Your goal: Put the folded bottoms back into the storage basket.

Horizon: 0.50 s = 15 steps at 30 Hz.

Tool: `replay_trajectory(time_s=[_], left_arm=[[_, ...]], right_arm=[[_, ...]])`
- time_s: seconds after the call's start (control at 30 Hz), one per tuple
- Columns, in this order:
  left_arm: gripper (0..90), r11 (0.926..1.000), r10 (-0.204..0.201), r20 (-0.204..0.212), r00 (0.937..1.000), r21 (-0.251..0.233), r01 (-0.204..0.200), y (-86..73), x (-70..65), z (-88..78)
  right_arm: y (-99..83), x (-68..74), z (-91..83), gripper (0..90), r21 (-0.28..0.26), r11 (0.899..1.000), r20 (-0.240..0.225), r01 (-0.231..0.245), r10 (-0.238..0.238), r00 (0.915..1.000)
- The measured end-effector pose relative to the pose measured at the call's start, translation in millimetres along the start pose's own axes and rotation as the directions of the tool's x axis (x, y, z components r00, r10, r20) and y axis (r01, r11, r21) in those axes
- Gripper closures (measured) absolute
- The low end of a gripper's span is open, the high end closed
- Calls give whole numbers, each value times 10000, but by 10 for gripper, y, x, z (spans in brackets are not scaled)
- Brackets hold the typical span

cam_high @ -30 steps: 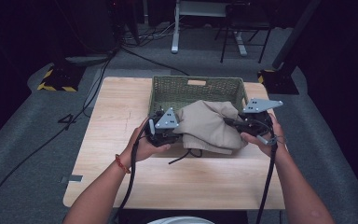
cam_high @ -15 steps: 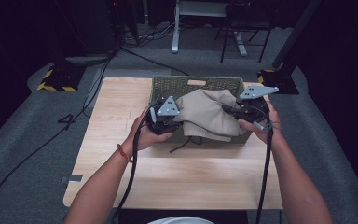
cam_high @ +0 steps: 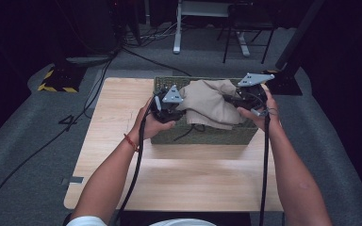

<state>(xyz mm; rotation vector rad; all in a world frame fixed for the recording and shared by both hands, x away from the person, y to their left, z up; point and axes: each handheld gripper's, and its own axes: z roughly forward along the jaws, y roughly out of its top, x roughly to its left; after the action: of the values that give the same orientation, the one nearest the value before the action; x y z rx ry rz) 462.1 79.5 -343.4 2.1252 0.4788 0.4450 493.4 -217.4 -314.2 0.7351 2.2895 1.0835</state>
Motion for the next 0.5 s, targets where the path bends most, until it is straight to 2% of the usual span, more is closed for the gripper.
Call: replay_trajectory(time_s=[0.1,0.23,0.5], left_arm=[[789,10000,-16,-160,9999,33,17,1,28,20],[788,9997,-226,-336,9992,103,230,-53,112,102],[784,9977,-505,-597,9969,420,530,-170,229,238]], right_arm=[[20,-31,55,742,17,10000,41,-17,17,10000],[43,-94,208,742,121,9999,61,-98,98,9999],[-15,-157,406,741,260,9992,-25,-299,300,9995]])
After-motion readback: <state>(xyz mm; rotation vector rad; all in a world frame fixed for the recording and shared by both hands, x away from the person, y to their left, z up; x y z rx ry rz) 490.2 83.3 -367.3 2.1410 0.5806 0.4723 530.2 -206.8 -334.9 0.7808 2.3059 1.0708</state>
